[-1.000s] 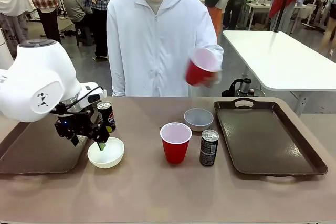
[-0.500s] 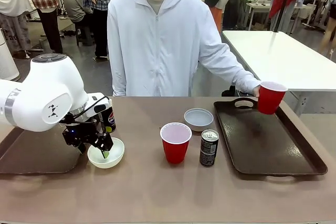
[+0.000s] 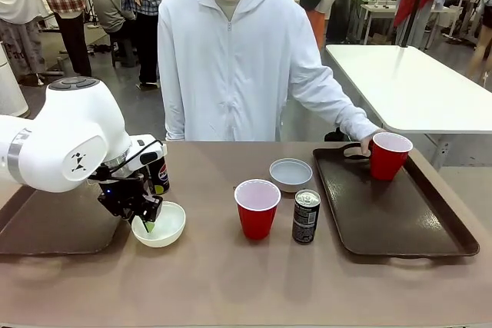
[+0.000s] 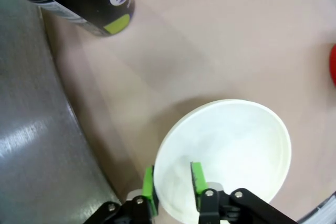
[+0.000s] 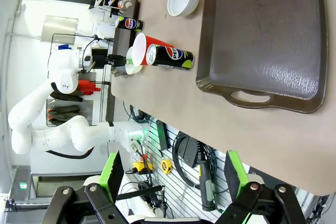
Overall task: Prepare tableware on both trays.
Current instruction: Pick up a Picnic Bowl from the table and place it on a Handle tray.
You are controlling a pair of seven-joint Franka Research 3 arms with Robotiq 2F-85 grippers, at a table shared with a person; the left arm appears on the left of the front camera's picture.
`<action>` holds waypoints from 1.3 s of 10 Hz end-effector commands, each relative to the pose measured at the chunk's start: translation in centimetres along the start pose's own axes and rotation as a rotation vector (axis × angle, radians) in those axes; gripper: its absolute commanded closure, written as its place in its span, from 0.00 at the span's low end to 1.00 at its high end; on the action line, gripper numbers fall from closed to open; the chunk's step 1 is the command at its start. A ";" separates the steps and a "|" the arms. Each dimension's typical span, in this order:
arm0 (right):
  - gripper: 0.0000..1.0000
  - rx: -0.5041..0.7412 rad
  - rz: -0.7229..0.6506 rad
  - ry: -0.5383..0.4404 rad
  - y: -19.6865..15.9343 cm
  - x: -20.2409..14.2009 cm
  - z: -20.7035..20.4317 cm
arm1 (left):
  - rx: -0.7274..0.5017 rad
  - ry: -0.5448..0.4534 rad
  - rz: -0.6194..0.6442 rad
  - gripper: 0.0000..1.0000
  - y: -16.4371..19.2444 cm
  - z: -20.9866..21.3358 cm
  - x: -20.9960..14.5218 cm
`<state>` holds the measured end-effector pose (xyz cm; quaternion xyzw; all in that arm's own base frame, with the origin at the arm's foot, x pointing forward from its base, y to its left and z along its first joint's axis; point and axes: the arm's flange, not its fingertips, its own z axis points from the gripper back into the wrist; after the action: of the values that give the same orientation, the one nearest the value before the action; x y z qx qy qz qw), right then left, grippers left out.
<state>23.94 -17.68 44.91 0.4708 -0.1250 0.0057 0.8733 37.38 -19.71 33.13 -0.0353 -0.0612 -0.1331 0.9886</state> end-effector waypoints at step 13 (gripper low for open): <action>0.00 0.015 0.007 -0.006 -0.1 -0.1 0.0 | -0.096 -0.037 0.022 1.00 -4.2 13.7 -4.9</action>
<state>23.96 -17.68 44.89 0.4709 -0.1246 0.0055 0.8733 30.58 -22.12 45.19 -0.0784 -0.0693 -0.1361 0.9852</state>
